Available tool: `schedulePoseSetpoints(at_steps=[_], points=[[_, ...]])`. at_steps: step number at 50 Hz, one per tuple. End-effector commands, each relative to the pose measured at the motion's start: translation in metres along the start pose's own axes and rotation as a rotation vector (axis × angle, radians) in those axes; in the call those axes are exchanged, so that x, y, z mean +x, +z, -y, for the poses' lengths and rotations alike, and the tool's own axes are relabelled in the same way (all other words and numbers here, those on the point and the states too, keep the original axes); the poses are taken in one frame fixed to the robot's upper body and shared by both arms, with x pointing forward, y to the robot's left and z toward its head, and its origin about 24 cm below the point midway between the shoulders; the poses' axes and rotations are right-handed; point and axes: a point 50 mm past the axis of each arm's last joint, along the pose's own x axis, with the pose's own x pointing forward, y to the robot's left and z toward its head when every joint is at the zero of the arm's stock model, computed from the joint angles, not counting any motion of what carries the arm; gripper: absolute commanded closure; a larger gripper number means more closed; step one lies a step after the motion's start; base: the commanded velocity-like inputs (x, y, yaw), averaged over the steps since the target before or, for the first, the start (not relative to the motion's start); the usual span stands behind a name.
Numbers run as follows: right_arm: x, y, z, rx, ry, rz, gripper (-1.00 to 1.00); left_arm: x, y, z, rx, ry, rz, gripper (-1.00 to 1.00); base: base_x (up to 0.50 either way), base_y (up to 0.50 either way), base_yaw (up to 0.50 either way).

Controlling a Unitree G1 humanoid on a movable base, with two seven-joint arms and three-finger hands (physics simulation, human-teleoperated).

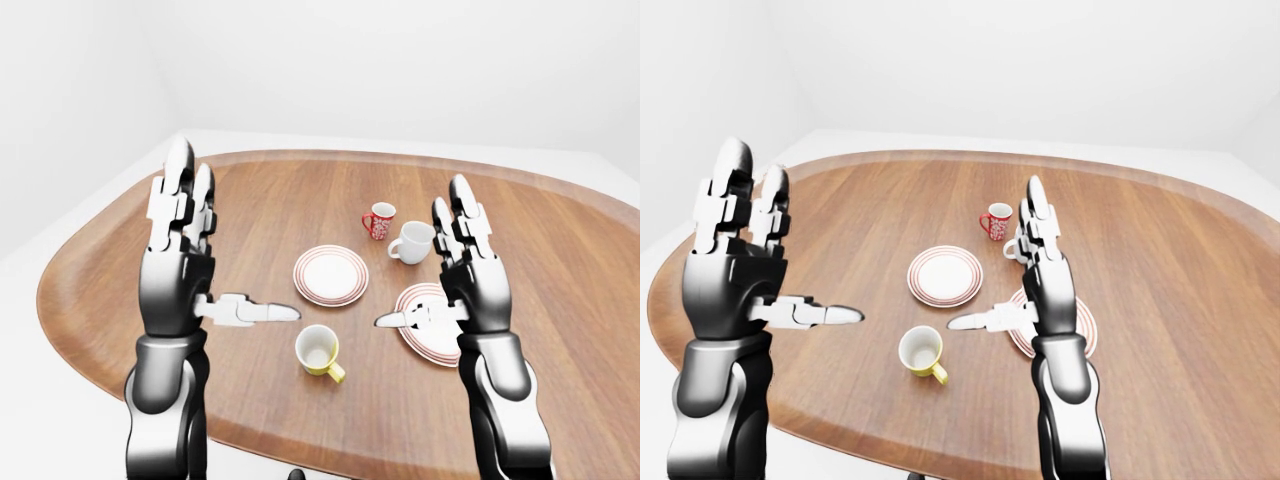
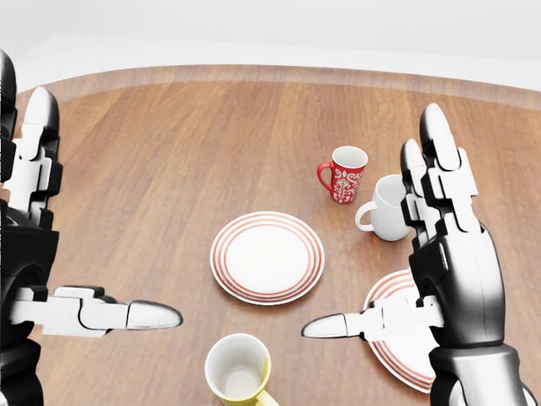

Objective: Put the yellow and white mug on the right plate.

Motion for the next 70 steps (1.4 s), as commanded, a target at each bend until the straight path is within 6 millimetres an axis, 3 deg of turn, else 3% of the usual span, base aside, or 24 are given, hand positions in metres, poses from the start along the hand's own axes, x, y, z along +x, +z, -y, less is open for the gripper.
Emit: schedulePoseSetpoints(at_steps=[1, 7, 14, 29, 39, 51, 58, 70], points=[[0.006, 0.006, -0.002, -0.034, 0.018, 0.037, -1.0, 0.025, 0.033, -0.007, 0.025, -0.005, 0.2, -1.0, 0.0, 0.0, 0.0], [0.014, 0.02, -0.003, -0.076, 0.041, 0.107, -1.0, 0.036, 0.038, -0.018, 0.022, 0.004, 0.236, -1.0, 0.0, 0.0, 0.0], [0.026, 0.026, -0.01, -0.167, 0.111, 0.145, -1.0, 0.031, 0.021, -0.031, 0.082, -0.013, 0.143, -1.0, 0.0, 0.0, 0.0], [0.047, 0.041, -0.009, -0.307, 0.18, 0.216, -1.0, 0.045, 0.015, -0.056, 0.084, 0.04, 0.123, -1.0, 0.0, 0.0, 0.0], [0.06, 0.05, -0.02, -0.444, 0.25, 0.255, -1.0, 0.042, 0.011, -0.055, 0.097, 0.026, 0.097, -1.0, 0.0, 0.0, 0.0], [0.08, 0.04, -0.04, -0.73, 0.379, 0.164, -1.0, 0.045, 0.015, -0.061, 0.115, 0.033, 0.113, -1.0, 0.0, 0.0, 0.0], [0.091, 0.028, -0.048, -0.777, 0.425, 0.089, -1.0, 0.046, 0.016, -0.063, 0.115, 0.042, 0.117, -1.0, 0.0, 0.0, 0.0], [0.099, 0.031, -0.053, -0.874, 0.466, 0.063, -1.0, 0.046, 0.017, -0.063, 0.115, 0.042, 0.118, -1.0, 0.0, 0.0, 0.0]])
